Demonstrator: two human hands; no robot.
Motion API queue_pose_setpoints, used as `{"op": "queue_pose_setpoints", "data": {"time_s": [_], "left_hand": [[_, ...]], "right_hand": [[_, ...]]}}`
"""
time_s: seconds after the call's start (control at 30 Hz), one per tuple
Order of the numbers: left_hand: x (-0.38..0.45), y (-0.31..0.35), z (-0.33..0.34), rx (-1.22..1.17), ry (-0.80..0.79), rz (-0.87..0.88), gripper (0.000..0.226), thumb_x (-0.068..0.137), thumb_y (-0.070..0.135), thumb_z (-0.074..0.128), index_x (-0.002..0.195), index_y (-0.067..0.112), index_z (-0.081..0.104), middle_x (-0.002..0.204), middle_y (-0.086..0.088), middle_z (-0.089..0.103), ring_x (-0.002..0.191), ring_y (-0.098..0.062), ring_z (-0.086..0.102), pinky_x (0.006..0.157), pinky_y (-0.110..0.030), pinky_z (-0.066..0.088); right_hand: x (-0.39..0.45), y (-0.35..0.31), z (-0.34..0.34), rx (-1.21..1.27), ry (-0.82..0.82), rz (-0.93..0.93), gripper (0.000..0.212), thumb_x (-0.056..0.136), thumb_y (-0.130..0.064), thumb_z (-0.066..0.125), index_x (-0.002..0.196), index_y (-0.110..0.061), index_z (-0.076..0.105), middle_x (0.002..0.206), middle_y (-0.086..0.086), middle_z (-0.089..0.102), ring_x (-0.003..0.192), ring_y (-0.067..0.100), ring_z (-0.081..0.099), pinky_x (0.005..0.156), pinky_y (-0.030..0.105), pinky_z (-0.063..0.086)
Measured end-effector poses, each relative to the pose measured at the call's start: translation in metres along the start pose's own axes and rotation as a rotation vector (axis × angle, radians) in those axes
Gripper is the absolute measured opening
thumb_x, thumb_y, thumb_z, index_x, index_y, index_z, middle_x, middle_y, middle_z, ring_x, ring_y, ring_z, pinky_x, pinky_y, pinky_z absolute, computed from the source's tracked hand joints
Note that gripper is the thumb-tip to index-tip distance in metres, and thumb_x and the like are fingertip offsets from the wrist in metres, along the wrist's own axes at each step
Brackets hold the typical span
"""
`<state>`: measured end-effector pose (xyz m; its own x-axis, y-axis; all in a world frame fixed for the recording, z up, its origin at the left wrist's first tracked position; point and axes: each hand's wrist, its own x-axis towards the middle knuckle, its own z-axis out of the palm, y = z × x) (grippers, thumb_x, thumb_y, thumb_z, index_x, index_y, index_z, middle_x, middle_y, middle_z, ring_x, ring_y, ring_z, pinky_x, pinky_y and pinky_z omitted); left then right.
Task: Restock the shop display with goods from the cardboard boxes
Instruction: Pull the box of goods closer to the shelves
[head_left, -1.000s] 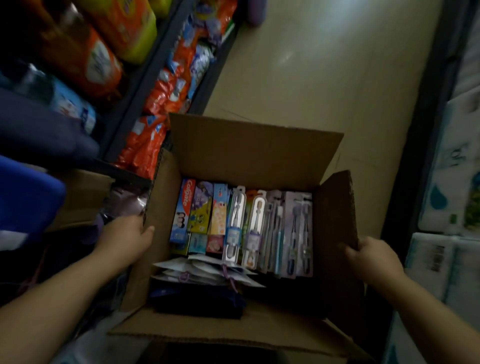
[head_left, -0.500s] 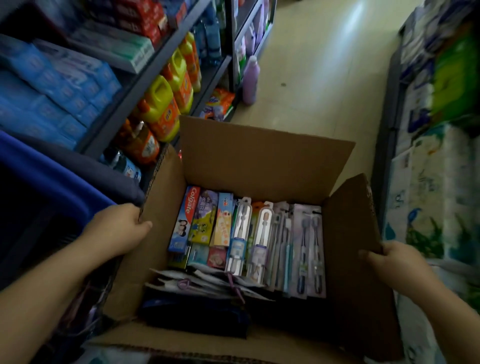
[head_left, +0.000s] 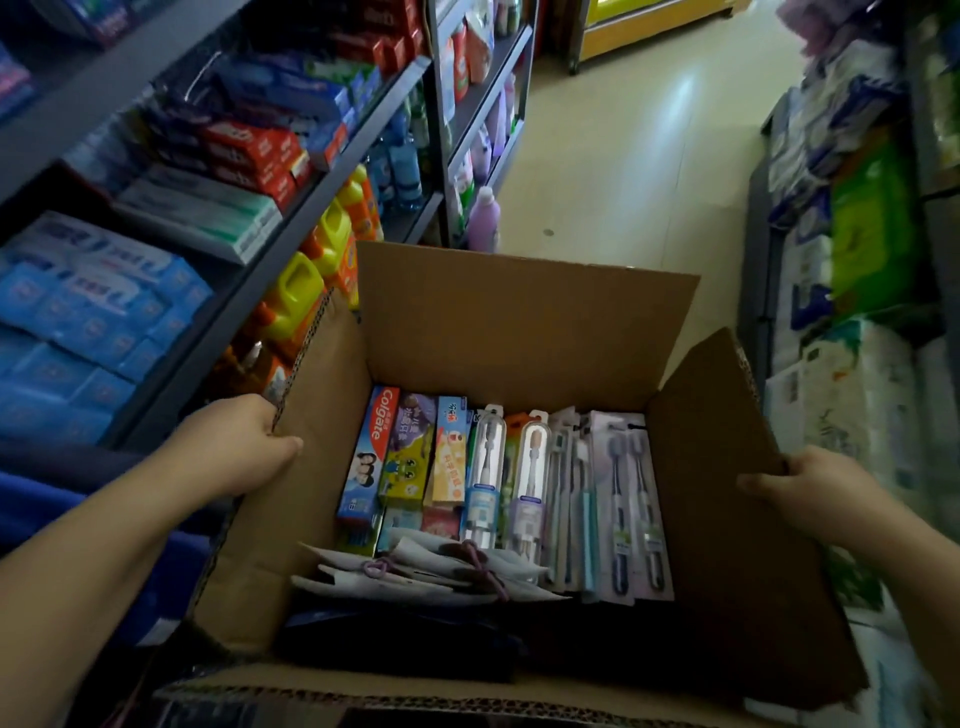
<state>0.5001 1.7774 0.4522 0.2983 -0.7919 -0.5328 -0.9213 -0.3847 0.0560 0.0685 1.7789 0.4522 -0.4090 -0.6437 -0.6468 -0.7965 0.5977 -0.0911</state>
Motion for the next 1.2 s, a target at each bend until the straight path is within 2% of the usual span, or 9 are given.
{"op": "queue_pose_setpoints", "data": {"time_s": [0.13, 0.23, 0.4, 0.53, 0.77, 0.87, 0.93, 1.1, 1.2], "left_hand": [[0.058, 0.029, -0.016, -0.022, 0.001, 0.022, 0.025, 0.087, 0.039, 0.062, 0.087, 0.014, 0.064, 0.082, -0.004, 0.066, 0.074, -0.020, 0.063, 0.071, -0.035, 0.055], [0.107, 0.055, -0.035, -0.031, -0.032, 0.036, 0.028, 0.087, 0.042, 0.061, 0.089, 0.015, 0.065, 0.083, -0.004, 0.067, 0.076, -0.020, 0.063, 0.073, -0.038, 0.056], [0.174, 0.108, -0.071, 0.016, 0.006, 0.044, 0.028, 0.090, 0.039, 0.058, 0.081, 0.012, 0.059, 0.078, -0.006, 0.061, 0.070, -0.019, 0.057, 0.055, -0.028, 0.042], [0.221, 0.145, -0.098, -0.018, 0.047, 0.031, 0.029, 0.091, 0.037, 0.058, 0.076, 0.012, 0.055, 0.073, -0.006, 0.058, 0.066, -0.019, 0.055, 0.049, -0.027, 0.033], [0.321, 0.235, -0.132, 0.053, 0.088, 0.019, 0.029, 0.093, 0.037, 0.054, 0.079, 0.013, 0.056, 0.072, -0.001, 0.052, 0.071, -0.018, 0.050, 0.059, -0.028, 0.037], [0.366, 0.271, -0.127, 0.055, 0.056, -0.050, 0.036, 0.095, 0.038, 0.051, 0.068, 0.014, 0.044, 0.069, 0.000, 0.046, 0.071, -0.019, 0.048, 0.059, -0.029, 0.034], [0.396, 0.288, -0.113, 0.010, 0.053, -0.096, 0.039, 0.095, 0.038, 0.051, 0.066, 0.015, 0.040, 0.067, 0.000, 0.044, 0.067, -0.018, 0.047, 0.058, -0.029, 0.032], [0.448, 0.322, -0.059, -0.070, 0.014, -0.200, 0.032, 0.098, 0.039, 0.045, 0.080, 0.013, 0.047, 0.067, 0.002, 0.042, 0.067, -0.018, 0.049, 0.057, -0.030, 0.032], [0.479, 0.333, -0.022, -0.159, 0.015, -0.273, 0.040, 0.098, 0.035, 0.045, 0.063, 0.017, 0.039, 0.061, 0.002, 0.042, 0.059, -0.015, 0.044, 0.053, -0.031, 0.029]], "right_hand": [[0.041, -0.032, -0.029, 0.051, 0.020, 0.044, 0.027, 0.090, -0.029, 0.064, 0.104, -0.006, 0.057, 0.082, 0.011, 0.060, 0.072, 0.022, 0.059, 0.056, 0.031, 0.045], [0.078, -0.061, -0.055, 0.091, 0.011, 0.092, 0.018, 0.091, -0.026, 0.063, 0.089, -0.010, 0.054, 0.081, 0.012, 0.063, 0.073, 0.024, 0.064, 0.062, 0.035, 0.052], [0.132, -0.107, -0.112, 0.125, 0.021, 0.077, 0.024, 0.092, -0.027, 0.062, 0.074, -0.017, 0.047, 0.075, 0.009, 0.061, 0.067, 0.022, 0.060, 0.055, 0.032, 0.048], [0.180, -0.142, -0.158, 0.077, 0.059, 0.041, 0.019, 0.091, -0.031, 0.062, 0.093, -0.012, 0.061, 0.081, 0.009, 0.067, 0.074, 0.024, 0.066, 0.073, 0.041, 0.058], [0.313, -0.204, -0.239, -0.021, 0.007, -0.044, 0.024, 0.093, -0.033, 0.060, 0.098, -0.009, 0.061, 0.082, 0.010, 0.067, 0.073, 0.023, 0.065, 0.058, 0.032, 0.050], [0.386, -0.232, -0.261, -0.036, -0.015, -0.065, 0.027, 0.092, -0.033, 0.061, 0.106, -0.010, 0.060, 0.088, 0.010, 0.067, 0.075, 0.023, 0.066, 0.065, 0.036, 0.056], [0.430, -0.251, -0.267, -0.067, -0.069, -0.089, 0.017, 0.093, -0.030, 0.059, 0.097, -0.014, 0.060, 0.084, 0.009, 0.067, 0.074, 0.022, 0.066, 0.063, 0.034, 0.055], [0.522, -0.295, -0.262, -0.208, -0.180, -0.134, 0.017, 0.097, -0.026, 0.052, 0.086, -0.015, 0.058, 0.083, 0.009, 0.066, 0.075, 0.023, 0.066, 0.068, 0.034, 0.054], [0.574, -0.322, -0.245, -0.271, -0.185, -0.177, 0.021, 0.098, -0.026, 0.051, 0.082, -0.016, 0.058, 0.077, 0.007, 0.065, 0.065, 0.018, 0.062, 0.052, 0.026, 0.045]]}}
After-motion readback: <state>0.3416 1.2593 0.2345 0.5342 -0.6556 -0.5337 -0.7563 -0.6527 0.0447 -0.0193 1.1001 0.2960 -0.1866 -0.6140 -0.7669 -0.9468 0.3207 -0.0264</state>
